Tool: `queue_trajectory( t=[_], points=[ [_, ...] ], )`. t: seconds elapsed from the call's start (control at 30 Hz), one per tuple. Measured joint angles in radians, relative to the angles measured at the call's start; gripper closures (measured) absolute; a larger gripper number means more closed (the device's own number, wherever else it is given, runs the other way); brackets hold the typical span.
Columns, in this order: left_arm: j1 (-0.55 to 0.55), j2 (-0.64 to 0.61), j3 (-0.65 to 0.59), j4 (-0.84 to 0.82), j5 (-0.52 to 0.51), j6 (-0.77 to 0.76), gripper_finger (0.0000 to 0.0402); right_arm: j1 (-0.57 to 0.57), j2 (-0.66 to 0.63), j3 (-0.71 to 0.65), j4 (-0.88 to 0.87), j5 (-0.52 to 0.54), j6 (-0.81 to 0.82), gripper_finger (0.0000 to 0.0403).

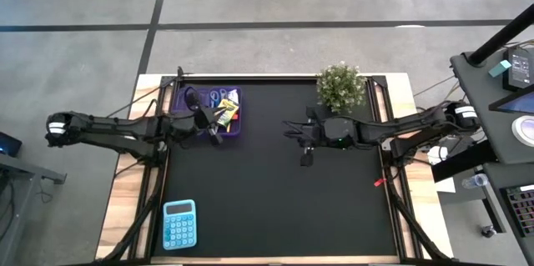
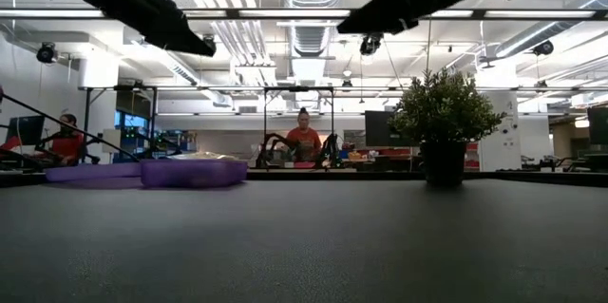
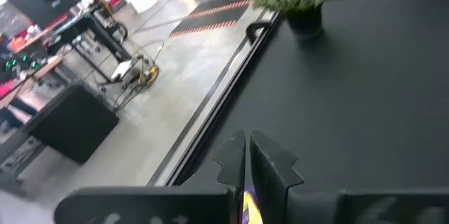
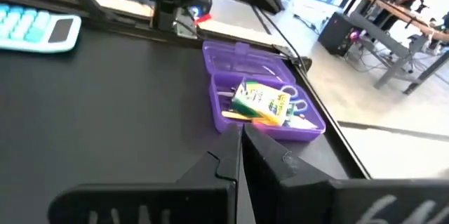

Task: Pack school essentials
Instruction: Put the yellow box into the purple box

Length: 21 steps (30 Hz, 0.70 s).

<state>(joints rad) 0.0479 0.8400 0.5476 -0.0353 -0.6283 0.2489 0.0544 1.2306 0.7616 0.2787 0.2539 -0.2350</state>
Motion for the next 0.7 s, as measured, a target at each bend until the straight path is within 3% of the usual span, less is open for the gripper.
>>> queue_trajectory(
  t=[0.57, 0.7],
  points=[
    [0.112, 0.025, -0.032, -0.063, 0.008, -0.077, 0.0396, -0.002, -0.007, -0.05, 0.068, -0.018, -0.024, 0.0394],
    [0.153, 0.005, -0.024, -0.117, 0.083, -0.184, 0.0396, -0.022, -0.009, -0.091, 0.147, -0.03, -0.054, 0.0394]
  ],
)
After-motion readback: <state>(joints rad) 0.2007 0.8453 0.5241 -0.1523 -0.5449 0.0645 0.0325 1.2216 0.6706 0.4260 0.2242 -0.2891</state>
